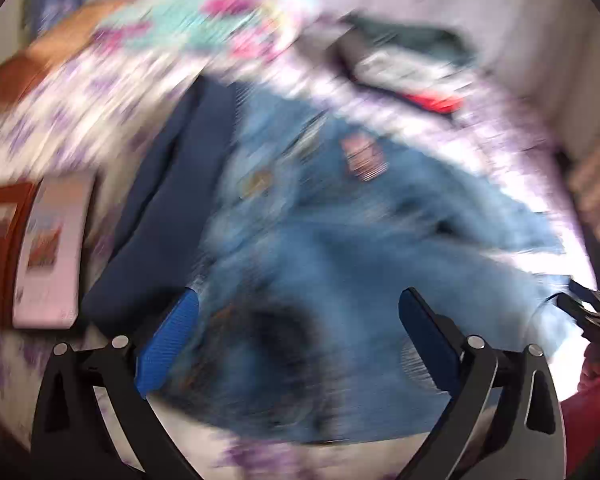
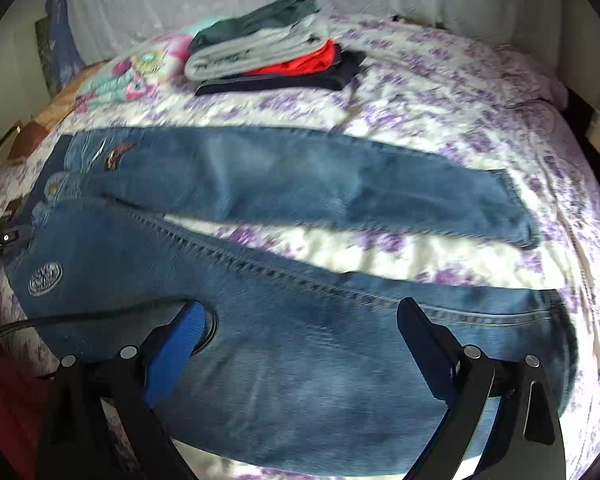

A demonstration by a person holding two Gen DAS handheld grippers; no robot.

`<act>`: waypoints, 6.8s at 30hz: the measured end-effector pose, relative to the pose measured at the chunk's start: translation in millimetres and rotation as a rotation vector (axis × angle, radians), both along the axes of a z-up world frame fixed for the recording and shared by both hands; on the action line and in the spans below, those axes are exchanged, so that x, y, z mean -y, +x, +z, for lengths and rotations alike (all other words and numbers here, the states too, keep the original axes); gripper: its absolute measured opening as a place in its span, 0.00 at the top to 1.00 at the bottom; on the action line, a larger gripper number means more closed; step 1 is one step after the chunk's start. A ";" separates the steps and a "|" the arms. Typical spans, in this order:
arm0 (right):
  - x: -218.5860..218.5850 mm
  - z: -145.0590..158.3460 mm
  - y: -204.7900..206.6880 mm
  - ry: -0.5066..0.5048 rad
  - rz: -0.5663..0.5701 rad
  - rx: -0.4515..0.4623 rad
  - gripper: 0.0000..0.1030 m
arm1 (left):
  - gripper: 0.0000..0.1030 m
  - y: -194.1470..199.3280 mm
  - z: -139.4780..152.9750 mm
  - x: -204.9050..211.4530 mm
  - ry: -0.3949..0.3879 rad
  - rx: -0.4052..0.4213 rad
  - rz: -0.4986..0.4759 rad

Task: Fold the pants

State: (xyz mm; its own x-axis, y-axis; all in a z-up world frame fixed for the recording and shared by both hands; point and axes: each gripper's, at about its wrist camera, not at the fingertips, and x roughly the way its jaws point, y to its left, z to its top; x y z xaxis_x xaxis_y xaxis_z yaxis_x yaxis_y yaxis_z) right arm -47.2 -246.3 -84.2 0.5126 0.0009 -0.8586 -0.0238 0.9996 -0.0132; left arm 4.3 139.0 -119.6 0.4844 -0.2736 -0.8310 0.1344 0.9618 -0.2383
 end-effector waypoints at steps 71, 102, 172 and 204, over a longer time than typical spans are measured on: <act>-62.6 -10.0 243.2 0.051 0.873 -0.208 0.75 | 0.57 217.1 15.1 -35.3 -0.215 -0.086 -0.034; -73.4 34.6 -33.5 0.177 0.649 -0.184 0.84 | 0.52 -11.0 49.5 -85.4 -0.381 -0.079 -0.068; 158.7 -7.8 -138.0 0.378 -0.888 0.181 0.52 | 0.05 -6.6 18.7 31.8 0.102 -0.044 -0.258; 38.1 26.8 -107.5 -0.057 -0.127 0.182 0.35 | 0.04 -23.4 15.7 41.6 0.193 0.031 -0.218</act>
